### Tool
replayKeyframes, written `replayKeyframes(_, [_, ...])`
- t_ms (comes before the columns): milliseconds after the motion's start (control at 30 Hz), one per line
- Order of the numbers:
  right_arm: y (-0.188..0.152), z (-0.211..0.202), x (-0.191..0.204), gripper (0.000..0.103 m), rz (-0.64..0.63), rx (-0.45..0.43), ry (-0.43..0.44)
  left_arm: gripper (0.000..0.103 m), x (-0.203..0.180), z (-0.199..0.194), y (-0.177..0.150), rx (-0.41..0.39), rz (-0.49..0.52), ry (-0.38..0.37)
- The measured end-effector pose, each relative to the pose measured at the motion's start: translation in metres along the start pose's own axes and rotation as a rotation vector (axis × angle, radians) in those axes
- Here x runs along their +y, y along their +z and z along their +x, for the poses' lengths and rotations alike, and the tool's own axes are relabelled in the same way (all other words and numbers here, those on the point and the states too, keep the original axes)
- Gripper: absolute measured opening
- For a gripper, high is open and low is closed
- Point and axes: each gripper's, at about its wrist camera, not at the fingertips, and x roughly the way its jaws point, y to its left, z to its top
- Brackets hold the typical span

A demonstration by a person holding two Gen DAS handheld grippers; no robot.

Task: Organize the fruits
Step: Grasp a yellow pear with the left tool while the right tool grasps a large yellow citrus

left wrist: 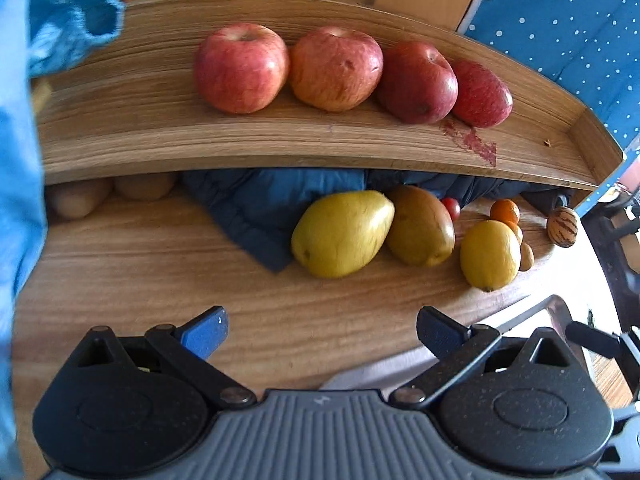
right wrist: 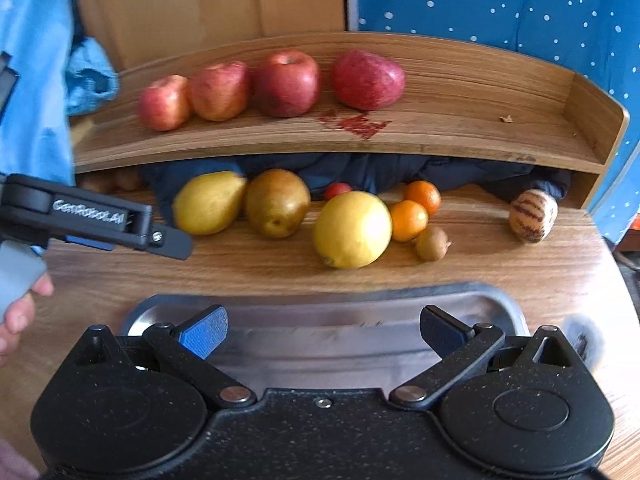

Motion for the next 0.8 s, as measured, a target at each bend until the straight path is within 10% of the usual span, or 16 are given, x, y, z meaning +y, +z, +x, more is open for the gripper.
replayKeyframes(800, [0.035, 0.067, 0.009, 0.078, -0.065, 0.037, -0.145, 0.076, 0.016, 0.037, 0.034, -0.033, 0.074, -0.168])
